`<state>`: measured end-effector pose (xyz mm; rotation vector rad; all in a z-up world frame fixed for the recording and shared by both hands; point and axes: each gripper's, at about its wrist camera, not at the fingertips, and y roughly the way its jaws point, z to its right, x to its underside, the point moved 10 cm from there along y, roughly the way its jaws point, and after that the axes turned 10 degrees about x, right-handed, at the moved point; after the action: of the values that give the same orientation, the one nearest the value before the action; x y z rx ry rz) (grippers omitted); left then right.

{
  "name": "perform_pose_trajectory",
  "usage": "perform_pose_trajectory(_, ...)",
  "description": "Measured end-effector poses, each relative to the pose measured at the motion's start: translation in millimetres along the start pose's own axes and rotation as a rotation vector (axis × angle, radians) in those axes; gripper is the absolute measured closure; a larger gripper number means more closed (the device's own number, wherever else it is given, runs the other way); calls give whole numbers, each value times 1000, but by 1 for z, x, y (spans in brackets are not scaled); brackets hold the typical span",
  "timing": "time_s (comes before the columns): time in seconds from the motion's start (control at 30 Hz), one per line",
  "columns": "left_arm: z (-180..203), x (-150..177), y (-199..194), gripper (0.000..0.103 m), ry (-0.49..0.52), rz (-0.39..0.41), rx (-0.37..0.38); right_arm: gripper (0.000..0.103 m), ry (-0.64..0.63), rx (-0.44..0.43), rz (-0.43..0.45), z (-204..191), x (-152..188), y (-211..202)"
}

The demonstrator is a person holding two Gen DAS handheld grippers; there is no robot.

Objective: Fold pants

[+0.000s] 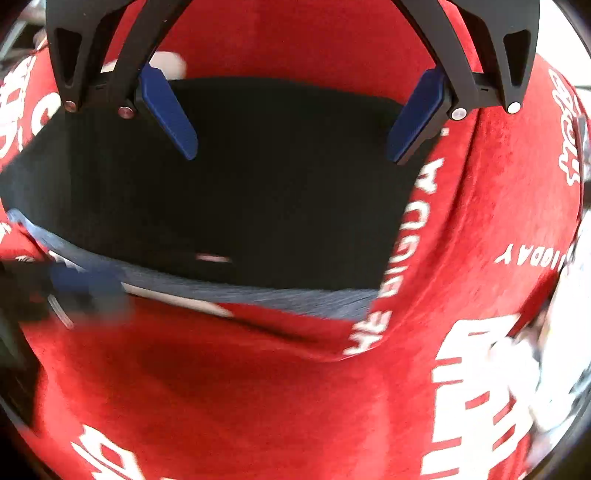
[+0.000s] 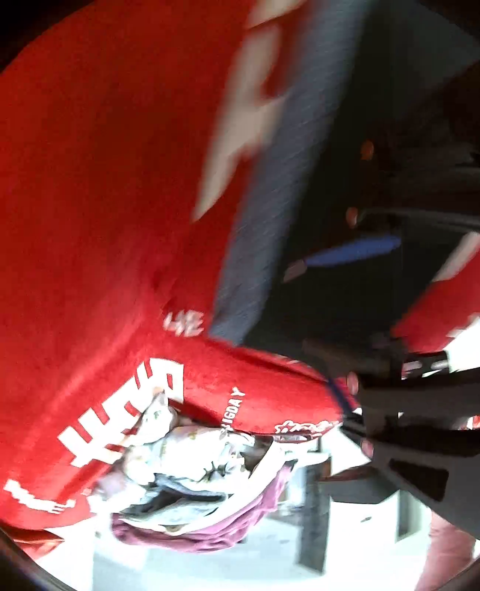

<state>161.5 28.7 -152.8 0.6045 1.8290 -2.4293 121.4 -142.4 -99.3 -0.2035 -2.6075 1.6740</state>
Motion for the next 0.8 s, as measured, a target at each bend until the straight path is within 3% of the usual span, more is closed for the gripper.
perform_pose_trajectory(0.13, 44, 2, 11, 0, 9, -23, 41, 54, 233, -4, -50, 66, 103, -33)
perform_pose_trajectory(0.27, 45, 14, 49, 0, -45, -110, -28, 54, 440, -2, -56, 115, 165, -31)
perform_pose_trajectory(0.37, 49, 16, 55, 0, 11, -89, -83, 54, 540, -44, 6, 136, 173, -29)
perform_pose_trajectory(0.5, 51, 19, 57, 0, 30, -117, -78, 55, 612, -129, 93, 143, 159, -25)
perform_pose_trajectory(0.6, 51, 20, 59, 0, 37, -119, -81, 85, 700, -145, 103, 153, 159, -19)
perform_pose_trajectory(0.67, 51, 21, 58, 0, 40, -119, -86, 90, 715, -172, 131, 150, 162, -25)
perform_pose_trajectory(0.73, 50, 21, 58, 0, 43, -117, -87, 94, 673, -112, 136, 146, 167, -28)
perform_pose_trajectory(0.8, 51, 21, 56, 0, 29, -142, -103, 94, 697, -65, 79, 152, 184, -22)
